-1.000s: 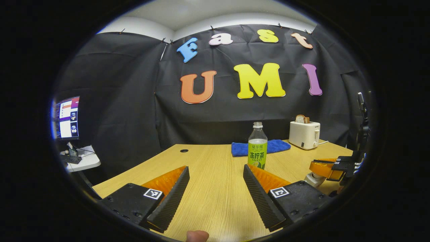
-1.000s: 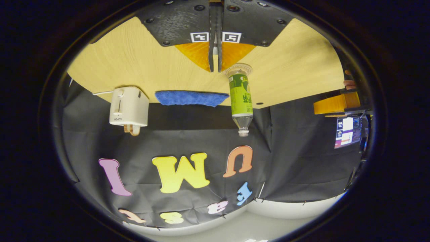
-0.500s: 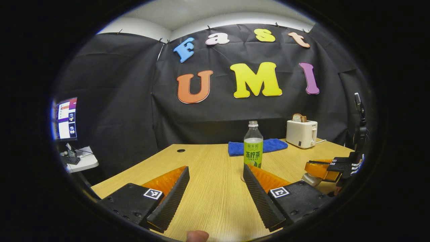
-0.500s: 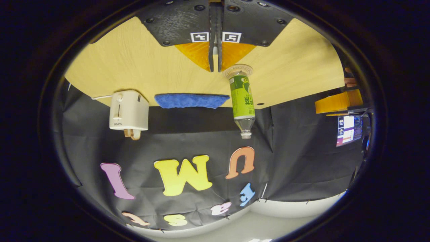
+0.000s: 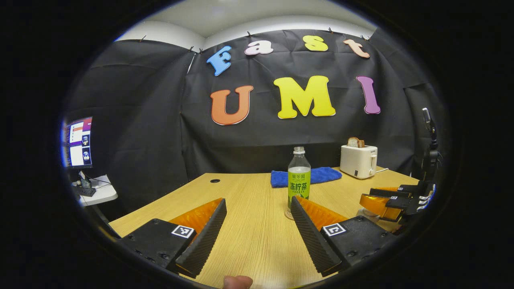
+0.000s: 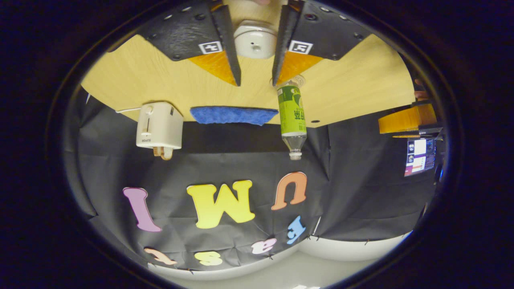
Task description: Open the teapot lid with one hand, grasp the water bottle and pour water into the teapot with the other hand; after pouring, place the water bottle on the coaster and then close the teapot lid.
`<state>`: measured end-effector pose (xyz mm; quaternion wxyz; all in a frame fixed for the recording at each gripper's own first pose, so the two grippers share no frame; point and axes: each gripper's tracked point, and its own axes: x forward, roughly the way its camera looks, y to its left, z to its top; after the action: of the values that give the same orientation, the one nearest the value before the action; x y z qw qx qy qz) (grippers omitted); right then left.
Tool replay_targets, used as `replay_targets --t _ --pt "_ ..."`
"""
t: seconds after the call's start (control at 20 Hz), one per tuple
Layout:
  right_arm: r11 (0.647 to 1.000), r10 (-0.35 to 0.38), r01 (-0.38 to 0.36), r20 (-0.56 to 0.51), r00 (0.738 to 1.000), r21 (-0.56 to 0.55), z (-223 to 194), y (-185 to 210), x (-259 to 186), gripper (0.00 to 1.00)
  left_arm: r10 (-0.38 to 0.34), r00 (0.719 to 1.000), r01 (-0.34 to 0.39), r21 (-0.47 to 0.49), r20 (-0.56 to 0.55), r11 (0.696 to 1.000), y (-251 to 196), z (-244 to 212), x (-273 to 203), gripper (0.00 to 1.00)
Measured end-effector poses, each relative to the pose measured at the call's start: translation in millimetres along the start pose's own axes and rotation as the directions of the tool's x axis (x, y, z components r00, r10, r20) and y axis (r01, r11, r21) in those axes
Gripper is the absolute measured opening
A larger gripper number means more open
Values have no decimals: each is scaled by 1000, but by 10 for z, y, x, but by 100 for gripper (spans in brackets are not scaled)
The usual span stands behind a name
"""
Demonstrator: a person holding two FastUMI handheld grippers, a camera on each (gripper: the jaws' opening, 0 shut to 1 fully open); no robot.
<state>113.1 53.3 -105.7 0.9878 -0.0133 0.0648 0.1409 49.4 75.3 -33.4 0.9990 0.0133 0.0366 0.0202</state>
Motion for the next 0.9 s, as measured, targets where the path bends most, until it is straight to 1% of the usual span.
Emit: replay_targets --t 0.05,0.1,0.15,0.2,0.25,0.35,0.5,0.65,0.75,0.9 --pt "1000 -19 19 19 1000 -1 77 -48 -35 53 -2 1000 2 -7 2 1000 -21 17 -22 100" --pt "999 -38 38 36 999 0 154 -77 -77 75 -3 1000 3 -14 3 1000 -47 48 -35 100" --pt "997 -72 72 51 996 0 244 -143 -126 82 -9 1000 9 -20 4 1000 -86 74 -59 100" --pt "995 -99 99 64 993 1 328 -201 -190 95 -14 1000 15 -26 9 1000 -124 121 -88 100" --pt "993 -119 119 81 990 5 427 -240 -279 97 -23 1000 24 -28 19 999 -187 181 -133 100" --pt "991 -135 134 110 985 17 613 -282 -477 97 -34 998 35 -26 53 999 -312 320 -205 100" --pt "984 -178 180 159 971 5 897 -423 -809 96 -34 995 35 -8 90 999 -506 499 -333 100" --pt "979 -200 202 197 960 9 1099 -493 -1152 96 -42 993 47 -41 114 998 -691 648 -459 99" --pt "973 -228 230 215 950 17 1155 -581 -1360 97 -49 989 59 -66 137 996 -778 736 -559 100" --pt "965 -260 261 224 939 24 1124 -616 -1564 95 -56 985 63 -35 160 997 -818 757 -692 100"
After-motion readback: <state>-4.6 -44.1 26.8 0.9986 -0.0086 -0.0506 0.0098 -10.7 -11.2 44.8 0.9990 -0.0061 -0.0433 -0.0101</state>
